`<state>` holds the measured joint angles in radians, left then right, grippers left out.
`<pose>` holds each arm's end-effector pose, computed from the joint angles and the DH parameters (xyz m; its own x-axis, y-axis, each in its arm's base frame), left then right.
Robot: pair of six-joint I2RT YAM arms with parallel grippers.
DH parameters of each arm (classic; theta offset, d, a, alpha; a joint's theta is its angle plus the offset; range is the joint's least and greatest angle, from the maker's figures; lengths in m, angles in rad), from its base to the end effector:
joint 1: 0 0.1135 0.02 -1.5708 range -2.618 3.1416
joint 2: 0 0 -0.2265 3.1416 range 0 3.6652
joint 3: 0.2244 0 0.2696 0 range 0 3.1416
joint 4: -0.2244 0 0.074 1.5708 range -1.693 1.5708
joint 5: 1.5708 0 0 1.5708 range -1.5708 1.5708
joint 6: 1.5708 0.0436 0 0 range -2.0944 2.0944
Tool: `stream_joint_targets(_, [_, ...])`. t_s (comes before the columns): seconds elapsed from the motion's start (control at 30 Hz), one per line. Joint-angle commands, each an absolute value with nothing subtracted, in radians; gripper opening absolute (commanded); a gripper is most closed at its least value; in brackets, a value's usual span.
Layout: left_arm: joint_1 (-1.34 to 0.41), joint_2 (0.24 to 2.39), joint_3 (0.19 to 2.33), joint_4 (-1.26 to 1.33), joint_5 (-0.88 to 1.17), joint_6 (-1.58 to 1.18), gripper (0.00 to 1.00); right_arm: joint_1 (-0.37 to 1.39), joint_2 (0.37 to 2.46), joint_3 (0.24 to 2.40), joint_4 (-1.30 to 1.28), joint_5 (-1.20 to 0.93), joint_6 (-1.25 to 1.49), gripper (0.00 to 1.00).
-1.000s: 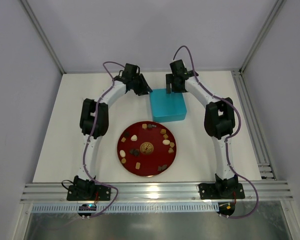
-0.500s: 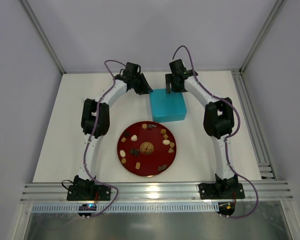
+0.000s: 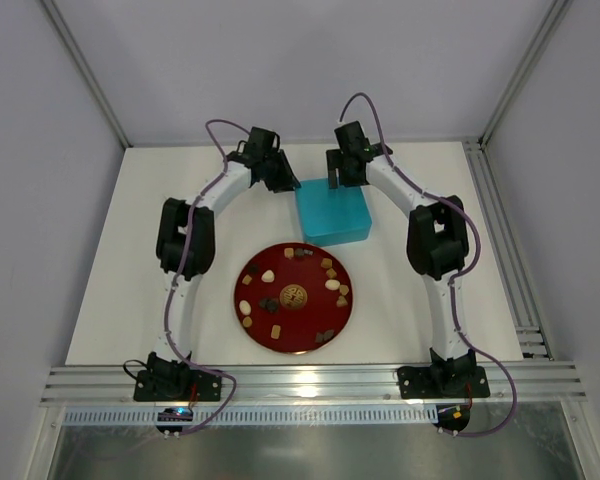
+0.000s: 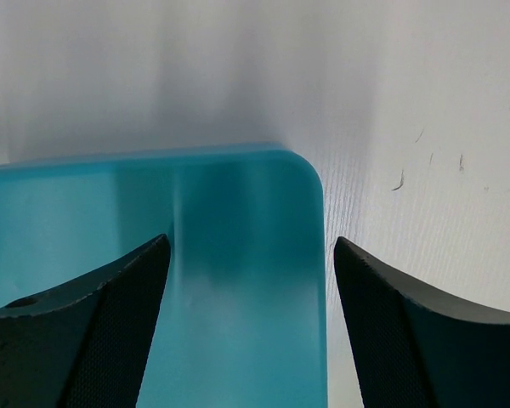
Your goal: Pack the chocolate
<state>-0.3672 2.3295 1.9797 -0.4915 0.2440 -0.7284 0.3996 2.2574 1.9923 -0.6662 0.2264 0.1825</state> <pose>0.4823 -0.1968 0.1574 -0.8512 -0.3647 -0.3775 -0.0911 0.8109 -0.5781 0.4667 0.1865 0.1842 -0.7733 -0.1346 -0.6196 -0.1173 0.9907 -0.0688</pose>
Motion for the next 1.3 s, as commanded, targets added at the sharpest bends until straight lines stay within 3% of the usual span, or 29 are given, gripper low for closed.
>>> stream_joint_targets(0.0, [-0.370,2.436,1.849,-0.815,0.069,-0.624,0.25,0.419,2.290,1.908,-0.799,0.181,0.127,0.80])
stream_joint_targets(0.23, [-0.368,2.457,1.880,-0.856,0.065,-0.606,0.26,0.361,2.244,1.902,-0.775,-0.041,0.181,0.82])
stream_joint_targets(0.37, [-0.368,2.479,1.916,-0.893,0.041,-0.588,0.26,0.330,2.195,1.849,-0.767,-0.028,0.207,0.82])
stream_joint_targets(0.67, [-0.367,2.487,1.940,-0.911,0.040,-0.577,0.30,0.290,1.949,1.446,-0.600,-0.029,0.285,0.82])
stream_joint_targets(0.97, [-0.367,2.491,1.951,-0.920,0.043,-0.566,0.30,0.268,1.858,1.206,-0.494,0.027,0.341,0.67])
stream_joint_targets(1.27, [-0.367,2.488,1.948,-0.923,0.043,-0.554,0.31,0.247,1.871,1.169,-0.498,0.068,0.354,0.43])
